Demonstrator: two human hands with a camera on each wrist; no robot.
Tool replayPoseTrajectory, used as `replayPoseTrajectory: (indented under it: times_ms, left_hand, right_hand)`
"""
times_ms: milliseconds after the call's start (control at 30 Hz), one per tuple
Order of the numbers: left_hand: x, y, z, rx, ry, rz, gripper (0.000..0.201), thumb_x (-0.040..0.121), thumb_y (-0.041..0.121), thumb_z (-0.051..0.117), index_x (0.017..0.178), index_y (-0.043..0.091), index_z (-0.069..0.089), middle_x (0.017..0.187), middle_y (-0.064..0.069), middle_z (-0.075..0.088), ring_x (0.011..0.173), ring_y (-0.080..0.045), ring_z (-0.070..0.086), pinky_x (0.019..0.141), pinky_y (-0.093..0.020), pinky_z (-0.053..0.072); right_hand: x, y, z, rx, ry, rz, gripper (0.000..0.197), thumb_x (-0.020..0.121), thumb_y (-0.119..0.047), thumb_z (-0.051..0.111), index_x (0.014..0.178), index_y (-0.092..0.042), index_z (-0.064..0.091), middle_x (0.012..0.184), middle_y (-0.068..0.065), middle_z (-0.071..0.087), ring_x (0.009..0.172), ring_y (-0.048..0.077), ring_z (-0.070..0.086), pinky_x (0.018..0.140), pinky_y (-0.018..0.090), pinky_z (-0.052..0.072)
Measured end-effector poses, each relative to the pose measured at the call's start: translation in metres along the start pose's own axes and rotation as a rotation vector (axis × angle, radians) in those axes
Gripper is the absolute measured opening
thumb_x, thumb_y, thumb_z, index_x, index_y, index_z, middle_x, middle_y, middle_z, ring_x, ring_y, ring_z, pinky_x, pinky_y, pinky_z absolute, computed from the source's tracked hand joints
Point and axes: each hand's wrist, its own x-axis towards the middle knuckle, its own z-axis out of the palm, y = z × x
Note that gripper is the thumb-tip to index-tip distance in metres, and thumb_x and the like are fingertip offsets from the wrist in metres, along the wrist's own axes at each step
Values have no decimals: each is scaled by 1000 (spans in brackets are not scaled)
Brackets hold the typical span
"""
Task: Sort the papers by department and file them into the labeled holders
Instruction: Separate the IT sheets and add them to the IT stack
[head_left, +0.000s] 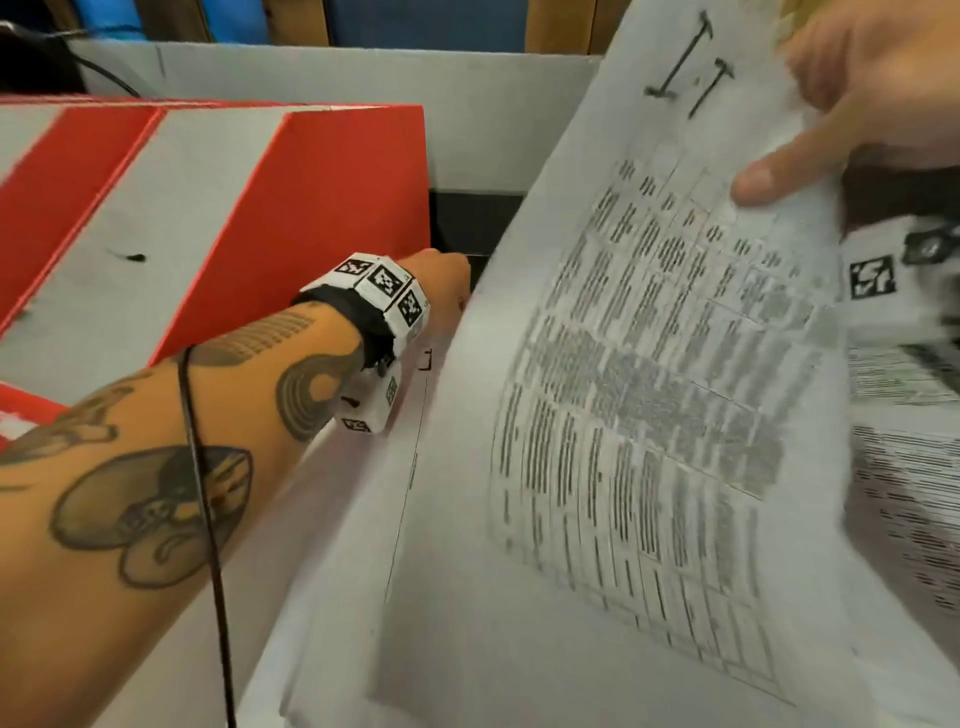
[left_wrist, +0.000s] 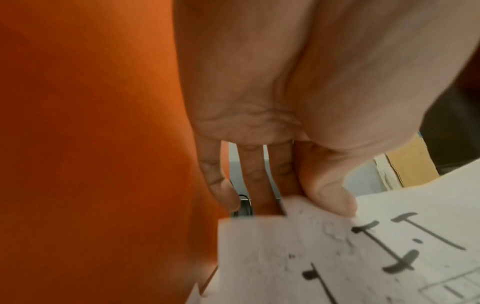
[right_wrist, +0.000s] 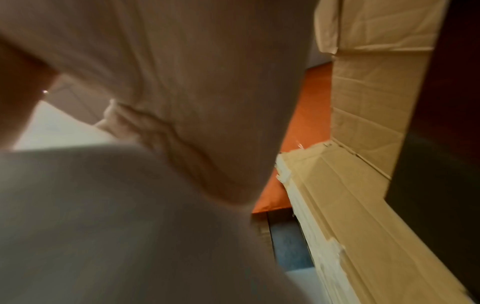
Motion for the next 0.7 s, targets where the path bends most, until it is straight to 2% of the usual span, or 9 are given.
replayPoseTrajectory:
  times_ms: [67, 100, 200, 300, 367, 467, 533, 600, 700]
  left_hand:
    - [-6, 1, -5, -44, 69, -2, 11, 97, 7, 65, 103, 0, 70, 100, -22, 70, 89, -39, 69, 83, -46, 59]
    - [-9, 1, -7, -44, 112, 25, 10, 90, 16, 74, 97, 9, 73, 90, -12, 71, 76, -31, 68, 70, -41, 60]
    - [-13, 1, -13, -202, 184, 139, 9, 88, 22, 76, 79, 21, 76, 72, 3, 67, 62, -14, 60, 61, -28, 50]
    - [-16, 2, -20, -506, 21, 355, 19, 95, 18, 70, 77, 22, 76, 76, 1, 76, 69, -16, 69, 66, -30, 57]
    - [-18, 3, -23, -751, -92, 407, 15, 100, 21, 66, 93, 20, 79, 89, -1, 79, 80, -16, 71, 73, -32, 59]
    - [-12, 1, -22, -977, -120, 189, 40, 107, 40, 50, 102, 8, 75, 103, -15, 78, 88, -29, 72, 85, -43, 62]
    - [-3, -3, -13, -615, -105, 146, 33, 104, 38, 54, 87, 16, 72, 90, -5, 79, 79, -21, 72, 76, -34, 59]
    - [-6, -1, -3, -136, -218, 113, 9, 89, 33, 74, 92, 24, 72, 93, 4, 76, 76, -12, 66, 66, -25, 51]
    - [-3, 3, 8, 142, -270, 111, 46, 68, 38, 94, 108, 22, 77, 107, 2, 74, 93, -16, 67, 73, -29, 55]
  right_hand:
    - [15, -12, 0, -246, -118, 114, 43, 61, -50, 91, 79, -12, 80, 73, 5, 78, 66, 24, 76, 77, 48, 63]
    - [24, -12, 8, -319, -161, 163, 38, 65, -49, 90, 79, -16, 80, 73, 4, 78, 64, 23, 75, 75, 47, 63]
    - [55, 11, 53, -425, -179, 180, 23, 75, -32, 91, 80, -17, 74, 77, 6, 76, 68, 25, 71, 69, 43, 61]
    - [82, 32, 96, -458, -177, 97, 41, 76, -34, 88, 112, -19, 73, 110, 2, 72, 99, 26, 67, 92, 47, 57]
    - [88, 39, 105, -418, -147, 65, 42, 79, -28, 87, 116, -15, 72, 104, 0, 71, 96, 24, 66, 87, 40, 56]
    - [81, 49, 100, -338, -25, -15, 48, 73, -9, 89, 113, -17, 63, 97, 0, 68, 89, 26, 64, 69, 33, 46]
    - [73, 57, 92, -227, 75, 1, 65, 67, -1, 91, 112, -20, 49, 97, -2, 66, 86, 23, 63, 66, 36, 47]
    - [65, 63, 85, -174, 117, 6, 68, 62, 0, 94, 112, -17, 53, 97, -2, 70, 87, 22, 68, 76, 44, 55]
    - [59, 73, 77, -138, 93, -32, 38, 61, 3, 94, 93, -11, 77, 90, 1, 78, 86, 24, 75, 83, 51, 60]
